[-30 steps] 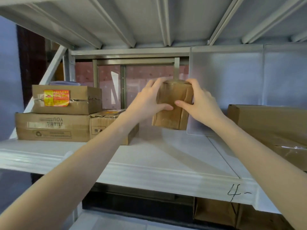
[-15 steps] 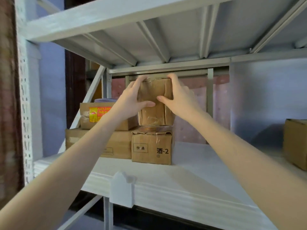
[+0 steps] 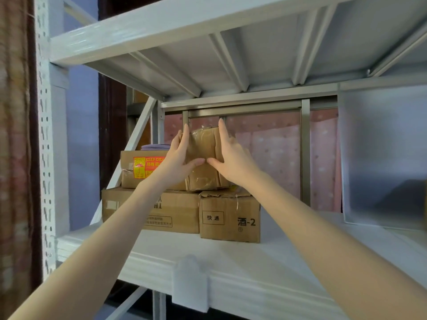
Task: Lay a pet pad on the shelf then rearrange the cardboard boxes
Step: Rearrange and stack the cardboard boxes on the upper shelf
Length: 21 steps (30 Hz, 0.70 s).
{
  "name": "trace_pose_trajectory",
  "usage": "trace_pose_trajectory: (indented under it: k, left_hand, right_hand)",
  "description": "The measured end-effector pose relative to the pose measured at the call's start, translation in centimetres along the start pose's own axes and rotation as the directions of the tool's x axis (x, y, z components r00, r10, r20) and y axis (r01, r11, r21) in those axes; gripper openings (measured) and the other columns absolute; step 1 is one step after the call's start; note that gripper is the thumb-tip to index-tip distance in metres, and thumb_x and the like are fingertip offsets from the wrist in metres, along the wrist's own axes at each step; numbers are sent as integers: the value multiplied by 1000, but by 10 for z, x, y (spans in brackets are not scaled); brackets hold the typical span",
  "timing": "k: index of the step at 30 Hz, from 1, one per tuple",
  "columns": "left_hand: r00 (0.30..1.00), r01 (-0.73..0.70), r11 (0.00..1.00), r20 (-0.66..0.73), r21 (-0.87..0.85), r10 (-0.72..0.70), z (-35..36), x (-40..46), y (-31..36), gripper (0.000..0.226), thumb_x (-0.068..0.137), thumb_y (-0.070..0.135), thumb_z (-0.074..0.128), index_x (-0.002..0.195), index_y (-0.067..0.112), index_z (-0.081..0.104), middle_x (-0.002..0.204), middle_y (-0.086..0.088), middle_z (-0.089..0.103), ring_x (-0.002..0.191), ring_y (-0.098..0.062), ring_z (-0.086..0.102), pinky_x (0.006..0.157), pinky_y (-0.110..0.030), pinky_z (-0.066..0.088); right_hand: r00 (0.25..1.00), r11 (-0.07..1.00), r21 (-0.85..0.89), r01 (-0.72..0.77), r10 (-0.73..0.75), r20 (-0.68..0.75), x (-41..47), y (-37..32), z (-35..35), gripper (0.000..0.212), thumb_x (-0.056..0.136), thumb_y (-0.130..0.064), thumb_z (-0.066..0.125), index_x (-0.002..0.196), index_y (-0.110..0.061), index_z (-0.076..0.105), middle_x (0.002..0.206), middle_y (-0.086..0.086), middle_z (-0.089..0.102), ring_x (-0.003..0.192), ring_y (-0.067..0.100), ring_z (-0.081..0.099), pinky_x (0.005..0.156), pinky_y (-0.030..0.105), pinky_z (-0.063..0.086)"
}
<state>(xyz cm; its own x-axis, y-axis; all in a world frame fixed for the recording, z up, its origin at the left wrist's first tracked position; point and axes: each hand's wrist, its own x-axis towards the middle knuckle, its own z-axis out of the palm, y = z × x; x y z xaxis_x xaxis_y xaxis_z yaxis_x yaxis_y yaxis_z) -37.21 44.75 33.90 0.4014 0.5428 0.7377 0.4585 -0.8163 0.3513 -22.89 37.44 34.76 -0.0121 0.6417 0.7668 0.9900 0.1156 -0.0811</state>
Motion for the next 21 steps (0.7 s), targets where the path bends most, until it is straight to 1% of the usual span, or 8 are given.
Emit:
trace_pose_trajectory:
  k: [2,6,9,11,13,18,21]
  left_hand:
    - [1000,-6,1000,-15,29,6,1,-1,-2,94,89,38,57,148,27,-15,159,-1,-13,147,-24,0,116,-40,16]
    - [996,-61,991,-61,116,68,-1,-5,1,92,88,43,57,149,27,-11,158,0,-18,147,-24,-6,118,-43,12]
    - [991,-98,983,-70,152,110,-4,-11,7,91,87,43,57,149,28,-8,158,-1,-18,146,-24,-7,117,-43,9]
    - [990,-113,981,-67,157,124,-7,-14,11,90,87,43,58,150,28,-6,158,-1,-17,146,-23,-6,116,-41,9]
    - [987,-134,978,-66,159,146,-9,-18,17,90,86,43,59,150,29,-4,159,-2,-15,146,-24,-5,115,-41,9]
    - [978,-187,970,-68,152,200,-13,-23,40,89,85,43,61,150,30,1,159,-3,-11,146,-27,-3,115,-45,10]
    - [966,-229,962,-82,151,243,-8,-25,58,88,85,43,61,150,30,3,159,-4,-9,146,-26,-1,116,-47,7]
  right_hand:
    - [1000,1000,-8,-4,5,7,0,0,3,95,88,-39,56,145,-25,-19,145,25,36,113,39,56,94,49,49]
    - [1000,1000,25,-15,15,-4,-3,0,1,100,86,-43,58,143,-29,-22,144,24,37,107,35,60,89,47,53]
    - [1000,999,42,-21,22,-18,-9,0,-4,101,84,-45,60,143,-31,-21,150,23,27,115,36,56,93,45,51]
    - [999,998,55,-40,40,-10,-15,-1,-11,101,84,-45,60,144,-30,-20,155,23,15,125,39,48,99,45,45]
    - [999,997,59,-51,52,-7,-22,-2,-20,101,84,-46,60,145,-30,-19,156,22,8,132,40,40,102,46,41]
    - [997,997,37,-69,70,-40,-37,4,-41,104,80,-50,63,145,-33,-16,156,19,7,130,41,41,101,51,43]
    - [994,995,33,-93,94,-59,-50,13,-57,105,79,-51,64,144,-35,-17,157,17,5,136,39,34,105,52,39]
